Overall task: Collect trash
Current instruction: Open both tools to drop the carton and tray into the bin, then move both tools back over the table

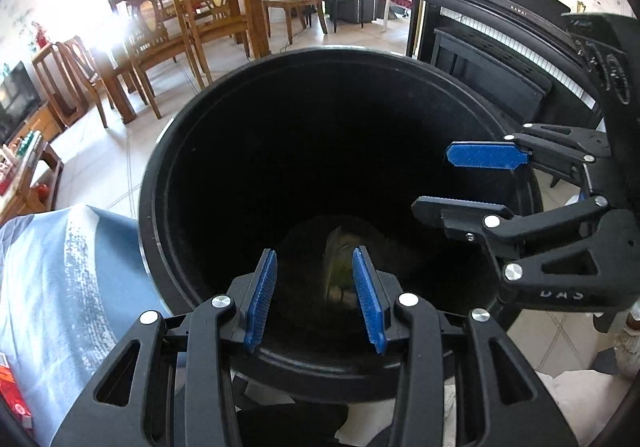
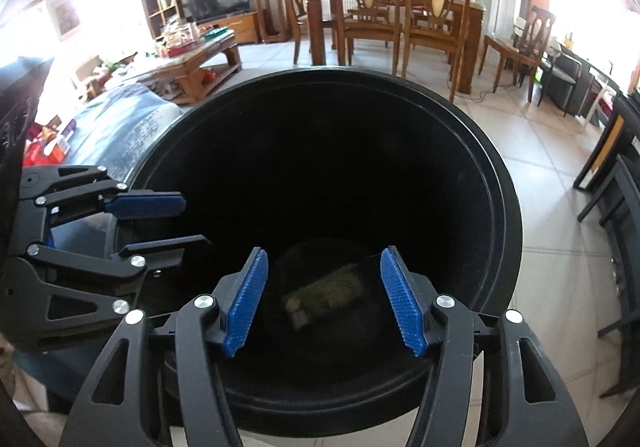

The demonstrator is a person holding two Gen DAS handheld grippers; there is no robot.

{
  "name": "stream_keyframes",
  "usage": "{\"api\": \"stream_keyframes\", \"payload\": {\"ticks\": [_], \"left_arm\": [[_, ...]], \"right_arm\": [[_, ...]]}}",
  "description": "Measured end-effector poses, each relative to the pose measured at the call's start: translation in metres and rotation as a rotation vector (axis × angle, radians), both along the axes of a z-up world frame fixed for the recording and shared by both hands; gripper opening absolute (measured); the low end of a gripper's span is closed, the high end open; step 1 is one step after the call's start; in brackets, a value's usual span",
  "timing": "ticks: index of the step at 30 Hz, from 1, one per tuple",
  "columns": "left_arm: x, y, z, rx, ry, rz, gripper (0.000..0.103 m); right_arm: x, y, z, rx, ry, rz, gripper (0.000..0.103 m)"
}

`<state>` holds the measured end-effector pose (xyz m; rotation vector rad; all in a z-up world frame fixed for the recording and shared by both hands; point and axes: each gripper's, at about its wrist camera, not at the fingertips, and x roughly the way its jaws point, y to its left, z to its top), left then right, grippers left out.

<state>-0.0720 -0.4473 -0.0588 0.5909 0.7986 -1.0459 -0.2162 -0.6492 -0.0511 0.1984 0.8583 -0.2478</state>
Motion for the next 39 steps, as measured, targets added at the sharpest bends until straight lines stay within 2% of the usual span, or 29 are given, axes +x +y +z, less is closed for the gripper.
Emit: {"api": "stream_keyframes", "payload": {"ticks": [2,3,4,5,6,8,11,14,22,32,39], "left_arm": [[-0.001,0.006,0.005,-0.02,-0.013,0.01,0.041],[-0.004,0.008,0.007,-0.032,-0.023,0.016,0.046],[-0.004,0.01,0.01,-0.043,-0.033,0.022,0.052],[-0.006,0.016,0.014,-0.062,-0.051,0.035,0.067],[-0.007,0.023,0.018,-0.088,-0.074,0.051,0.078],[-0.01,0.035,0.027,-0.135,-0.104,0.073,0.083],[-0.01,0.051,0.036,-0.169,-0.118,0.11,0.084],[-0.009,0.074,0.045,-0.211,-0.131,0.164,0.094],[0.008,0.148,0.064,-0.299,-0.124,0.344,0.094],[0.055,0.287,0.069,-0.368,-0.107,0.675,0.094],[0.083,0.382,0.063,-0.381,-0.108,0.886,0.094]], "right_arm": [[-0.001,0.001,0.002,-0.002,-0.009,-0.005,0.06],[-0.001,0.001,0.005,0.0,-0.019,-0.008,0.061],[-0.002,0.0,0.007,0.002,-0.028,-0.011,0.067],[-0.002,0.0,0.011,0.008,-0.046,-0.016,0.07],[-0.003,0.0,0.015,0.015,-0.063,-0.019,0.07],[-0.003,0.002,0.023,0.032,-0.101,-0.024,0.074],[-0.003,0.007,0.034,0.067,-0.153,-0.024,0.081],[0.003,0.019,0.041,0.109,-0.183,-0.001,0.087],[0.037,0.081,0.059,0.134,-0.197,0.137,0.09],[0.101,0.193,0.079,0.16,-0.185,0.386,0.09],[0.134,0.269,0.082,0.172,-0.191,0.526,0.09]]}}
